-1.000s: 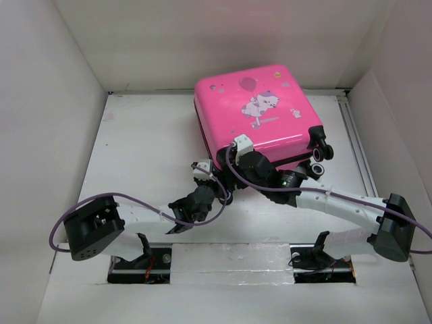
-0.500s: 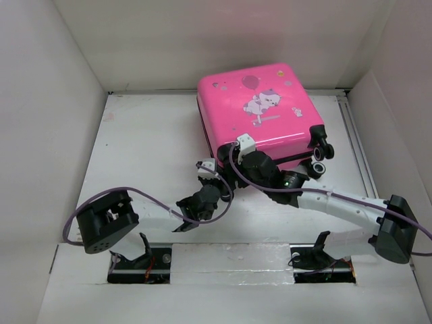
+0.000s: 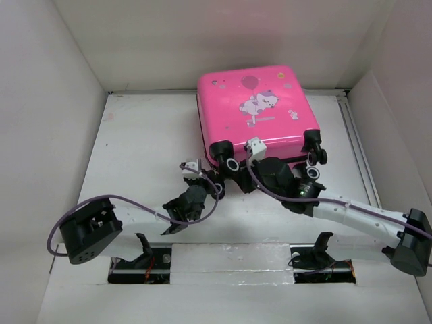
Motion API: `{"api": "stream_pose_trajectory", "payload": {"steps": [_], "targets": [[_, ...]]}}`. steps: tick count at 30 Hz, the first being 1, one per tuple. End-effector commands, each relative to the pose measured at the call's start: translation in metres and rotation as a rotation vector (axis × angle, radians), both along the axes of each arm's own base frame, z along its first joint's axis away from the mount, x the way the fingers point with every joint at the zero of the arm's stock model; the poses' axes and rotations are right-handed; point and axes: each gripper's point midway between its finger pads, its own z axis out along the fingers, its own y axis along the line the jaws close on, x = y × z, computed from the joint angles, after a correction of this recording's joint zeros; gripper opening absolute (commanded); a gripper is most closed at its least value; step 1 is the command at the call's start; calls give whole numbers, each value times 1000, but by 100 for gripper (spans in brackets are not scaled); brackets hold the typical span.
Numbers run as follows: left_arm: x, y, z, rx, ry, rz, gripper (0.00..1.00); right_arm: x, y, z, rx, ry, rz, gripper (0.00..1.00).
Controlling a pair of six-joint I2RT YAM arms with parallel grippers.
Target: Pack the luggage
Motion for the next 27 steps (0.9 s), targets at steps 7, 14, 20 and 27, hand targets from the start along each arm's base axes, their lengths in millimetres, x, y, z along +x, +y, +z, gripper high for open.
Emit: {"api": "stream_pose_trajectory", "payload": {"steps": [7, 14, 20, 27], "targets": [[10, 54, -3, -45, 17, 153, 0, -6, 14, 56, 216, -79, 53, 0], [2, 44, 1, -84, 19, 67, 0, -3, 29, 57, 193, -77, 71, 78], [-8, 20, 6, -91, 20, -87, 18, 9, 43, 67, 182, -98, 65, 95], [-7, 13, -1, -63, 36, -106, 45, 30, 57, 55, 122, -91, 16, 96]]}}
